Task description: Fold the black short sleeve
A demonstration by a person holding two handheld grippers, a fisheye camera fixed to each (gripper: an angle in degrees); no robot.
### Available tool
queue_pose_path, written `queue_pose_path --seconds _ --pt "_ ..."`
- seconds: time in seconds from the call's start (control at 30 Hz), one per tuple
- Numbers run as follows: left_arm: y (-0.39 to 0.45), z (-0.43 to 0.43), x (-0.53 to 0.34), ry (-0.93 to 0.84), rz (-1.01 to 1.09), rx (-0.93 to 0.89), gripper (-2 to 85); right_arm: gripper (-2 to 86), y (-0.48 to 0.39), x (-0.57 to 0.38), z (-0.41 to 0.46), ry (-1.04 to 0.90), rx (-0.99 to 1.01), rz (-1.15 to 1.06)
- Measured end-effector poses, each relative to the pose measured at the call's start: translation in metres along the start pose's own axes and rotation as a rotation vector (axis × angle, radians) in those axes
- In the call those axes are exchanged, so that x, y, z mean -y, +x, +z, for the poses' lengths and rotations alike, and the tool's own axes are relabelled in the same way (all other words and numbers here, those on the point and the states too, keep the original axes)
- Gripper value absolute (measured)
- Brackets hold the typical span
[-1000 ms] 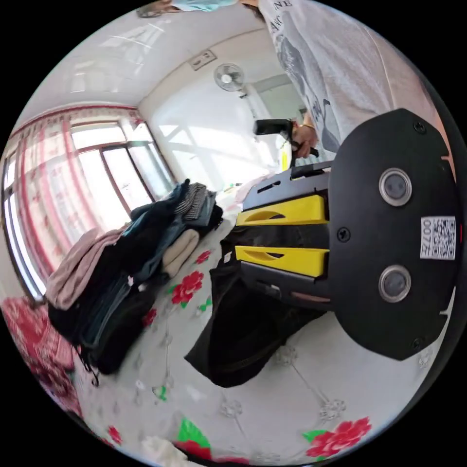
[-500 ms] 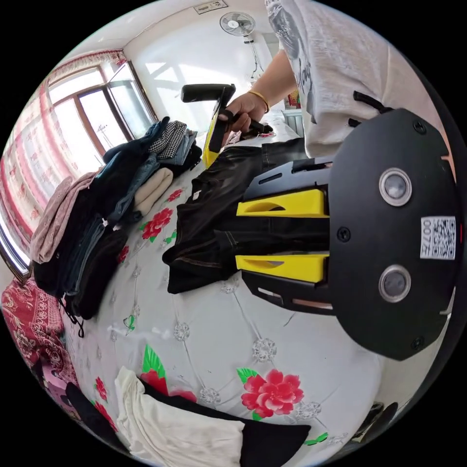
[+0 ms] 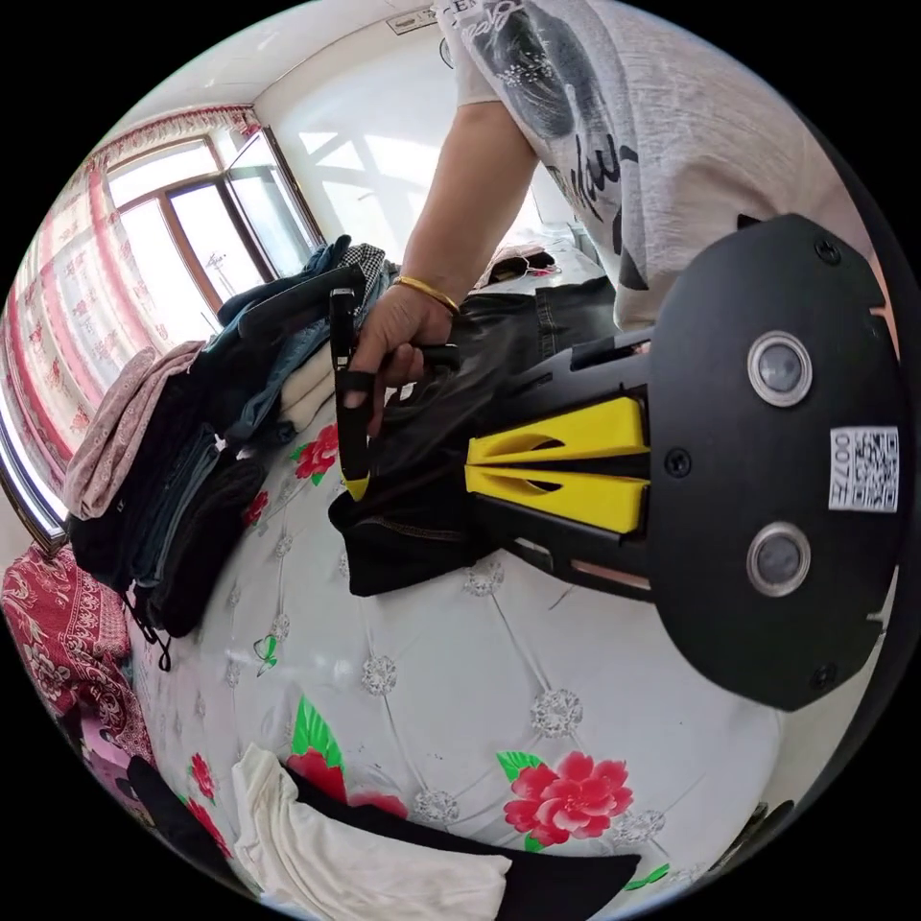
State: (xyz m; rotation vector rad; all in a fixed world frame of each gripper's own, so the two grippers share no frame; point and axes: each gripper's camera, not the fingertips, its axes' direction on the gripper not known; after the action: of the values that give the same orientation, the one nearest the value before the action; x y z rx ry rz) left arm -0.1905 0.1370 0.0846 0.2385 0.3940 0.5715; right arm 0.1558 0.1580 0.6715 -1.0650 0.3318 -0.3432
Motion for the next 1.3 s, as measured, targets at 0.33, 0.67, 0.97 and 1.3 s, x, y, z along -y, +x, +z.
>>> queue_pose_path --seconds 0.33,0.67,0.97,1.3 --pt "-0.024 0.061 -0.009 -0.069 -0.037 0.086 3.5 -0.3 0.045 -0.032 -0.038 0.054 0.068 0.103" --pt "0.025 0.089 -0.05 -0.103 0.357 0.153 1.5 -0.2 0.088 -0.081 -0.064 0.096 0.081 0.223" --pt "-0.024 0.179 -0.087 -0.401 0.386 0.106 3.5 1.4 0.121 -0.147 -0.092 0.131 0.027 0.376" --pt "-0.043 0.156 -0.07 -0.34 0.488 -0.086 4.6 4.4 0.141 -0.356 -0.211 0.414 -0.048 0.654"
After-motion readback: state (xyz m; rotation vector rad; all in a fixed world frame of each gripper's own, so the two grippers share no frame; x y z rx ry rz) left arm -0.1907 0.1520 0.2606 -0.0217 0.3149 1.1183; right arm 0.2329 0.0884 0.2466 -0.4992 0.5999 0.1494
